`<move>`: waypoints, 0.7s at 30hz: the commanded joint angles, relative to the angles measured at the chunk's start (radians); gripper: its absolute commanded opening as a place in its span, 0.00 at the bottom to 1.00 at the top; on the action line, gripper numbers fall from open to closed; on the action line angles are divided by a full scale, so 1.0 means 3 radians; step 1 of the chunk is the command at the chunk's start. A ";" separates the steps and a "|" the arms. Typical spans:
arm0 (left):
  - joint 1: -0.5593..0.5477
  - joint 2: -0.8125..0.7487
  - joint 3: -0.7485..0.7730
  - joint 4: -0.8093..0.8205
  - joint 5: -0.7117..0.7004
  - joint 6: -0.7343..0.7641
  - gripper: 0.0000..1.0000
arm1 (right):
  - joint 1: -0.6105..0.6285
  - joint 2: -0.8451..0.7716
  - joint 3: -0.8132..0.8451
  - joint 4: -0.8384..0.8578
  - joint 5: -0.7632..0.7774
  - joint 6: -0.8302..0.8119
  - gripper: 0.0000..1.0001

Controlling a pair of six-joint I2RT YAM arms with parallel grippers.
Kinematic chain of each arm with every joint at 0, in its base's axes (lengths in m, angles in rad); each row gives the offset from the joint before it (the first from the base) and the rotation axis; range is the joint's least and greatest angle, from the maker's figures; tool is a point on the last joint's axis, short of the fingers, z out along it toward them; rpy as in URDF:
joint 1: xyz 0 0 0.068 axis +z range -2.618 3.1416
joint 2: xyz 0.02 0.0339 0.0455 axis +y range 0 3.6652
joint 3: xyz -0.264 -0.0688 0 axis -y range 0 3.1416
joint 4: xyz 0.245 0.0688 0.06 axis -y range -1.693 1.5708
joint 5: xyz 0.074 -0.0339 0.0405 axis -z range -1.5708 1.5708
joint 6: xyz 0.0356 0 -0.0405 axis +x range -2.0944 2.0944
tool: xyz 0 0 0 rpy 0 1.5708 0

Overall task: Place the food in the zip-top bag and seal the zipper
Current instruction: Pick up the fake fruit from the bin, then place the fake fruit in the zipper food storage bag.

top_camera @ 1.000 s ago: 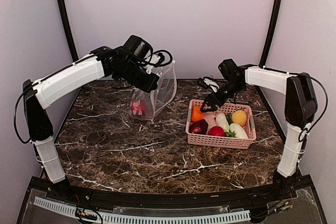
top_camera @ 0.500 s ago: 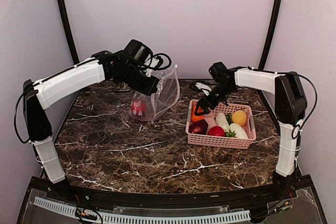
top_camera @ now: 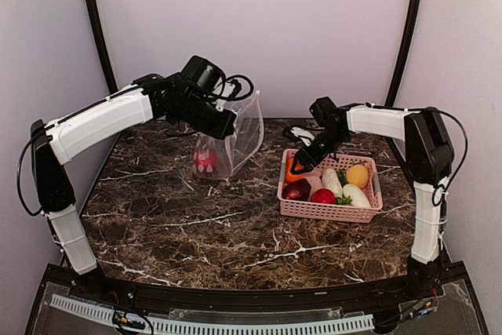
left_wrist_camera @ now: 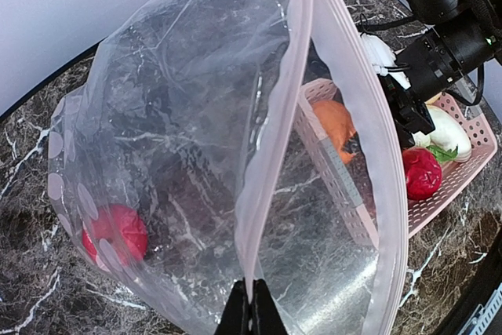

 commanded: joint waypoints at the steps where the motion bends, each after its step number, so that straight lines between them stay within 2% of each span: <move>1: 0.0016 -0.0172 -0.0083 0.0024 0.0005 -0.0062 0.01 | 0.0033 -0.0121 -0.0040 0.0105 0.0021 0.0026 0.59; 7: 0.0016 -0.0176 -0.0156 0.0086 0.0042 -0.0104 0.01 | 0.0033 -0.0504 -0.0233 0.0101 0.0044 -0.0023 0.52; 12: 0.0015 -0.0173 -0.0187 0.0140 0.0057 -0.0134 0.01 | 0.0033 -0.0942 -0.0343 0.0044 0.0007 -0.0043 0.51; 21: 0.0015 -0.0116 -0.0230 0.0337 0.0300 -0.0229 0.01 | 0.0061 -0.1563 -0.0245 -0.0295 -0.0480 -0.0046 0.52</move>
